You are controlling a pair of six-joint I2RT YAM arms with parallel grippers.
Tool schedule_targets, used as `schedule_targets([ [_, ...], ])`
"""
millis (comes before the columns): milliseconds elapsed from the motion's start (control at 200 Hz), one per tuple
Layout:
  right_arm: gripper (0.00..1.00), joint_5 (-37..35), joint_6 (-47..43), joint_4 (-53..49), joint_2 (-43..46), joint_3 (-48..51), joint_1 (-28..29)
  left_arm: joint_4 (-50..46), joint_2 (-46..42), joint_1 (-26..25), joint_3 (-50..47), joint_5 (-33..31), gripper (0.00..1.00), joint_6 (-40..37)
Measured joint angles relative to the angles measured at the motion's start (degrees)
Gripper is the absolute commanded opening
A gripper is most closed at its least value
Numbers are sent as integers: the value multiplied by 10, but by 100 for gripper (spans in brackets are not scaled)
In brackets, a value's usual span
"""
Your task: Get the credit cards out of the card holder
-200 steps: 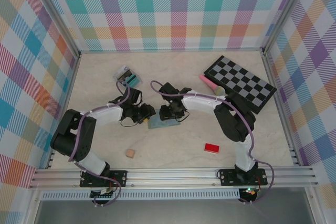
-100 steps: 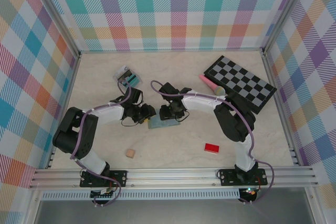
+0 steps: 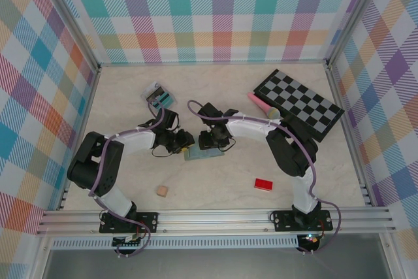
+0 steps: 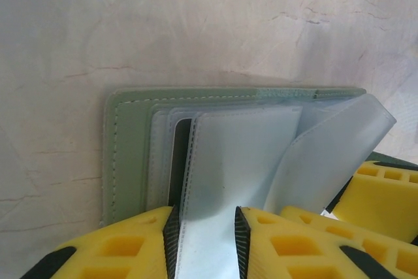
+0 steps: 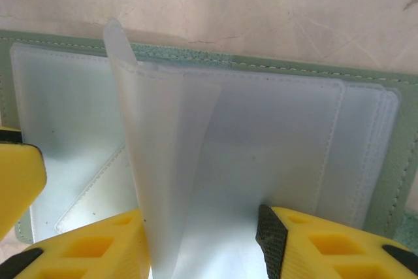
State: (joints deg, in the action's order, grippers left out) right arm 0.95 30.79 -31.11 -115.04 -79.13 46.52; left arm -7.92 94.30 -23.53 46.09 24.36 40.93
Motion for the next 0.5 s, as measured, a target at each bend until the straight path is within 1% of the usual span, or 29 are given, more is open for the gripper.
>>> schedule_targets([
  [60,48,0,0,0,0,0,0,5,4,0,3,6,29,0],
  [75,48,0,0,0,0,0,0,7,5,0,4,8,26,0],
  [120,47,0,0,0,0,0,0,10,9,0,5,14,24,3],
  [195,45,0,0,0,0,1,0,16,12,-1,5,24,22,3],
  [380,45,11,0,10,7,12,-8,40,12,-4,5,51,20,8],
  [500,45,22,0,22,12,21,-12,45,11,-6,5,61,14,11],
])
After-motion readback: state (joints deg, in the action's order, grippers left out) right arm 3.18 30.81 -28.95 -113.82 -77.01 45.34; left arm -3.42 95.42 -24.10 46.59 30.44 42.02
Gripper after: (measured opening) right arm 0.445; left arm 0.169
